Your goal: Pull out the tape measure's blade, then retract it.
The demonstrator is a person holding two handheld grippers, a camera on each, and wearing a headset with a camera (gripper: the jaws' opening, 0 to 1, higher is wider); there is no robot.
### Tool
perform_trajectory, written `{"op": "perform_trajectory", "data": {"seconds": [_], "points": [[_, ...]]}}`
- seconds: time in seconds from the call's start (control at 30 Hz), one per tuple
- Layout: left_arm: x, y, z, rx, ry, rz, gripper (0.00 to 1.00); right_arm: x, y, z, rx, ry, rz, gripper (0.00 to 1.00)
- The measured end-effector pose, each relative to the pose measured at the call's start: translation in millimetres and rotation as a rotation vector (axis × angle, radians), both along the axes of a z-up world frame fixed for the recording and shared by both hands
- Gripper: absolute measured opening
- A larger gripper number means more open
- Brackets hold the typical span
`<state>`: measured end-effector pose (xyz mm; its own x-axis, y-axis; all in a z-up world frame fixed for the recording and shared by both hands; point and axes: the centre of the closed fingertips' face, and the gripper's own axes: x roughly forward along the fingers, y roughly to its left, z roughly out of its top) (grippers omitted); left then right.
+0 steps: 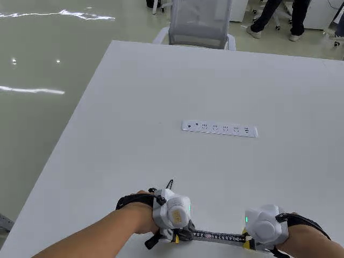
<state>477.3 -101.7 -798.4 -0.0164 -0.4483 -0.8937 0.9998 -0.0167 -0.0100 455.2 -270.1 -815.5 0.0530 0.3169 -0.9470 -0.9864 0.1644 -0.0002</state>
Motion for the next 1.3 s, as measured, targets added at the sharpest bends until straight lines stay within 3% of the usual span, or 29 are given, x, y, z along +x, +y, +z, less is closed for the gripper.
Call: {"op": "perform_trajectory", "data": {"seconds": [1.3], "points": [[-1.3,-0.6,1.3,-0.003,0.01,0.002,0.35,-4.8,-22.9,-1.4,-0.003,0.01,-0.014,0.11]]}}
